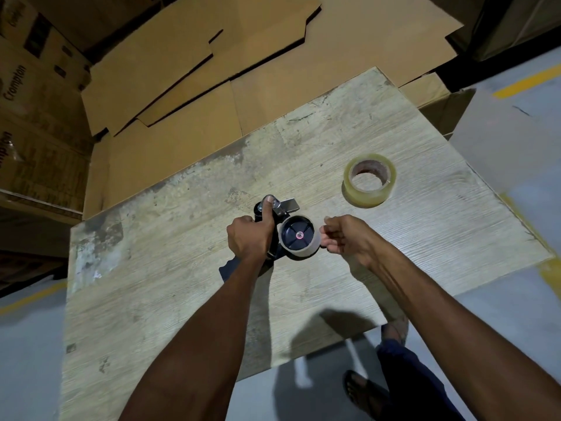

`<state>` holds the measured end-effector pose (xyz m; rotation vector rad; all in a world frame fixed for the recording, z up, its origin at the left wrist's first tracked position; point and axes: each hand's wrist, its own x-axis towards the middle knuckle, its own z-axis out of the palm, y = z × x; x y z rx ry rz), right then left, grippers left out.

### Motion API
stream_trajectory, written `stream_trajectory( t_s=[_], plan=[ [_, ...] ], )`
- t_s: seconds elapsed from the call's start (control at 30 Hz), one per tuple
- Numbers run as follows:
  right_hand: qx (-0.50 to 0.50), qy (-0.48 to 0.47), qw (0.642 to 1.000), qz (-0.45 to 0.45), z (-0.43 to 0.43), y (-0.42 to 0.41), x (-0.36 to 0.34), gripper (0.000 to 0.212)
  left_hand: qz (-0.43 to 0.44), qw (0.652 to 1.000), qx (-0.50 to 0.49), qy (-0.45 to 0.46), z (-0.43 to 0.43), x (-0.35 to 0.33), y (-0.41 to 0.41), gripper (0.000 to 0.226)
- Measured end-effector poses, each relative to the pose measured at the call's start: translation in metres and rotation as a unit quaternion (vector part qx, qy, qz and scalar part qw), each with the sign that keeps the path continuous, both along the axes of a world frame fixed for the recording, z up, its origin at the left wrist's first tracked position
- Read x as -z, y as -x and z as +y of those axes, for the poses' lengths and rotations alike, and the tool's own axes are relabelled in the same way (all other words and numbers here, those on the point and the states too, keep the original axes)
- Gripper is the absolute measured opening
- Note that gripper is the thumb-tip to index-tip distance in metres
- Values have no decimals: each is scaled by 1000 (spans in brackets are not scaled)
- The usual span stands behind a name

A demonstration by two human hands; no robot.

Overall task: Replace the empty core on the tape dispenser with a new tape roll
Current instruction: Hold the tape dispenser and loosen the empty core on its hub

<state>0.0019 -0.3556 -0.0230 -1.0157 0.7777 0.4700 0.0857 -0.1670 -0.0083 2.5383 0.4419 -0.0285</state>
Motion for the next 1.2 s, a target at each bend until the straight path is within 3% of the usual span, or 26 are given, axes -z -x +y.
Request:
stream_trajectory(
  t_s=[0.33,0.6,0.9,1.07,1.2],
  plan=[
    [-151,118,981,15,-1,-20,-17,41,-10,1000,-1,3,2,2,0,82],
    [-70,116,991,-3,4,-7,-5,43,-12,1000,-9,4,6,6,-3,85],
    [-89,74,993,-28,6,-3,-9,45,1,999,-20,26,3,7,-2,82],
    [-87,159,982,-44,18,4,-14,37,21,997,-25,64,7,3,2,85],
    [-75,172,978,-94,20,8,-32,49,96,988,-27,118,20,-5,6,86]
  ],
)
